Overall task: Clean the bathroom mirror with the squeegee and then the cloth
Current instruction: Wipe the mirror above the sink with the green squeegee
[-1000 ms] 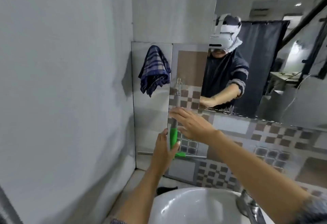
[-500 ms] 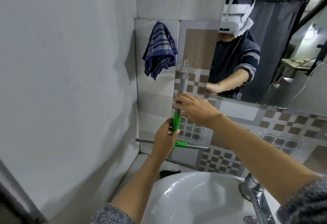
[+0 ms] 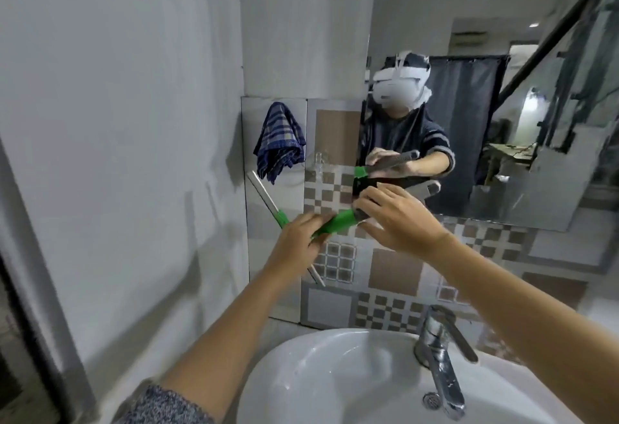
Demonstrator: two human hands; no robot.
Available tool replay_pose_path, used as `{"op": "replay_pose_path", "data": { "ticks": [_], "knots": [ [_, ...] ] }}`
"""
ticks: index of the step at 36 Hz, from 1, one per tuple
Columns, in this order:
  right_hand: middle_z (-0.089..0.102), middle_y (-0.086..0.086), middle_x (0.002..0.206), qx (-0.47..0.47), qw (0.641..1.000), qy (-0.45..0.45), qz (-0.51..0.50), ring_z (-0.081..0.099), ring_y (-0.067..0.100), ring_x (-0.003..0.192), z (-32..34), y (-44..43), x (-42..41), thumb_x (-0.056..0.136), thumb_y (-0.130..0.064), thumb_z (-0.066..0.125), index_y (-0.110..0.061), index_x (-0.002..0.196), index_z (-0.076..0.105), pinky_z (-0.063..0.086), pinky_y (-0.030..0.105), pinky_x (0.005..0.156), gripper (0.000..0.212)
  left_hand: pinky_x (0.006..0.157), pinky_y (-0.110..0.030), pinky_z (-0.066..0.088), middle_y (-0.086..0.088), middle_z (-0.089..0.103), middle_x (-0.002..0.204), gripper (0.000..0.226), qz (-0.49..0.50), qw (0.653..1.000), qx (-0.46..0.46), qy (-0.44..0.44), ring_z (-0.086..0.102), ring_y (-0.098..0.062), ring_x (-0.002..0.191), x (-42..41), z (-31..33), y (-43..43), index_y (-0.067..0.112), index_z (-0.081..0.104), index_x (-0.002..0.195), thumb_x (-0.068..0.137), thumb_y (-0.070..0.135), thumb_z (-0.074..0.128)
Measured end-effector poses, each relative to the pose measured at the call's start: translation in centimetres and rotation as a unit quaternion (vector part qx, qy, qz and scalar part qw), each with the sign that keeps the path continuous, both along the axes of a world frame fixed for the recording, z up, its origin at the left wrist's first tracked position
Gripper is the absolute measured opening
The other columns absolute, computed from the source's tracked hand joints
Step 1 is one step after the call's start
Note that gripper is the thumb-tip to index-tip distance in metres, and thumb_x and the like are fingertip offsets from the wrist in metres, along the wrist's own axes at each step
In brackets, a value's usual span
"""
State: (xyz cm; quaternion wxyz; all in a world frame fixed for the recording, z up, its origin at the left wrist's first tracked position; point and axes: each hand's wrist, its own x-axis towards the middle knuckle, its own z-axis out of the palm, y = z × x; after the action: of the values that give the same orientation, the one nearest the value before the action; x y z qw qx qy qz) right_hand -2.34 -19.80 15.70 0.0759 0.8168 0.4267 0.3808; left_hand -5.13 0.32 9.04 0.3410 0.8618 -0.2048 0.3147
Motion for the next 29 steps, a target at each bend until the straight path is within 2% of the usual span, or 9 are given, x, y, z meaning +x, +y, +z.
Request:
{"op": "replay_pose_path", "data": {
  "ticks": [4,8,11,15,19,22,26,29],
  "knots": [
    [0.061,0.004,0.096,0.061,0.997,0.012,-0.049,0.063,0.023,0.078,0.9,-2.4,-1.9,0.079,-0.032,0.068,-0.012,0.099,0.059,0.048,0.034,0.067,0.029,0.098,-0.04,0.045,-0.007,0.063,0.117,0.045,-0.022,0.994,0.07,-0.086,0.057,-0.019,0.107,0.0,3.7,-1.9,0.009,0.054,0.125,0.082,0.001,0.063],
    [0.063,0.003,0.099,0.098,0.991,-0.016,-0.089,0.063,0.024,0.084,1.4,-4.5,-2.8,0.083,-0.037,0.061,-0.016,0.112,0.056,0.042,0.035,0.064,0.036,0.101,-0.023,0.037,-0.011,0.064,0.118,0.046,-0.04,0.978,0.139,-0.148,0.058,-0.021,0.11,0.1,7.0,-4.1,0.006,0.055,0.124,0.08,-0.006,0.062],
    [0.063,0.004,0.095,0.146,0.982,-0.039,-0.113,0.063,0.026,0.082,2.1,-5.9,-3.2,0.083,-0.034,0.063,-0.015,0.118,0.056,0.042,0.035,0.062,0.04,0.101,-0.033,0.044,-0.012,0.065,0.116,0.049,-0.052,0.963,0.188,-0.188,0.059,-0.022,0.109,0.8,9.2,-5.5,0.005,0.056,0.123,0.077,-0.013,0.06],
    [0.062,0.003,0.093,0.156,0.974,-0.072,-0.147,0.061,0.022,0.079,3.7,-7.8,-3.6,0.089,-0.04,0.042,-0.019,0.124,0.055,0.039,0.031,0.062,0.043,0.094,-0.029,0.044,-0.014,0.067,0.11,0.043,-0.065,0.947,0.219,-0.225,0.063,-0.024,0.103,1.3,12.1,-7.3,0.002,0.059,0.117,0.076,-0.01,0.064],
    [0.063,0.004,0.095,0.166,0.966,-0.116,-0.161,0.063,0.023,0.08,6.7,-9.4,-3.1,0.088,-0.038,0.045,-0.019,0.122,0.057,0.041,0.032,0.061,0.041,0.083,-0.031,0.052,-0.009,0.068,0.109,0.036,-0.042,0.944,0.202,-0.257,0.063,-0.022,0.101,2.7,15.2,-8.4,0.005,0.062,0.114,0.08,0.012,0.069],
    [0.064,0.005,0.097,0.183,0.958,-0.14,-0.172,0.064,0.024,0.084,10.0,-9.9,-2.3,0.087,-0.039,0.043,-0.019,0.118,0.058,0.042,0.032,0.061,0.04,0.087,-0.032,0.052,-0.009,0.066,0.111,0.038,-0.021,0.943,0.174,-0.284,0.062,-0.021,0.102,3.8,18.3,-9.5,0.006,0.06,0.116,0.082,0.02,0.067],
    [0.06,0.004,0.102,0.211,0.954,-0.131,-0.166,0.061,0.024,0.088,15.4,-10.3,-1.0,0.09,-0.034,0.054,-0.02,0.124,0.054,0.042,0.035,0.069,0.036,0.091,-0.033,0.049,-0.01,0.063,0.118,0.04,0.004,0.929,0.148,-0.34,0.06,-0.023,0.107,5.2,23.0,-10.8,0.005,0.057,0.12,0.085,0.023,0.063],
    [0.058,0.005,0.102,0.229,0.951,-0.143,-0.149,0.058,0.026,0.092,19.5,-10.2,-0.3,0.093,-0.034,0.05,-0.02,0.125,0.053,0.04,0.036,0.074,0.035,0.097,-0.035,0.045,-0.011,0.06,0.123,0.043,0.022,0.919,0.117,-0.376,0.055,-0.024,0.114,5.8,26.4,-11.1,0.004,0.055,0.124,0.088,0.029,0.053]
  ]
}}
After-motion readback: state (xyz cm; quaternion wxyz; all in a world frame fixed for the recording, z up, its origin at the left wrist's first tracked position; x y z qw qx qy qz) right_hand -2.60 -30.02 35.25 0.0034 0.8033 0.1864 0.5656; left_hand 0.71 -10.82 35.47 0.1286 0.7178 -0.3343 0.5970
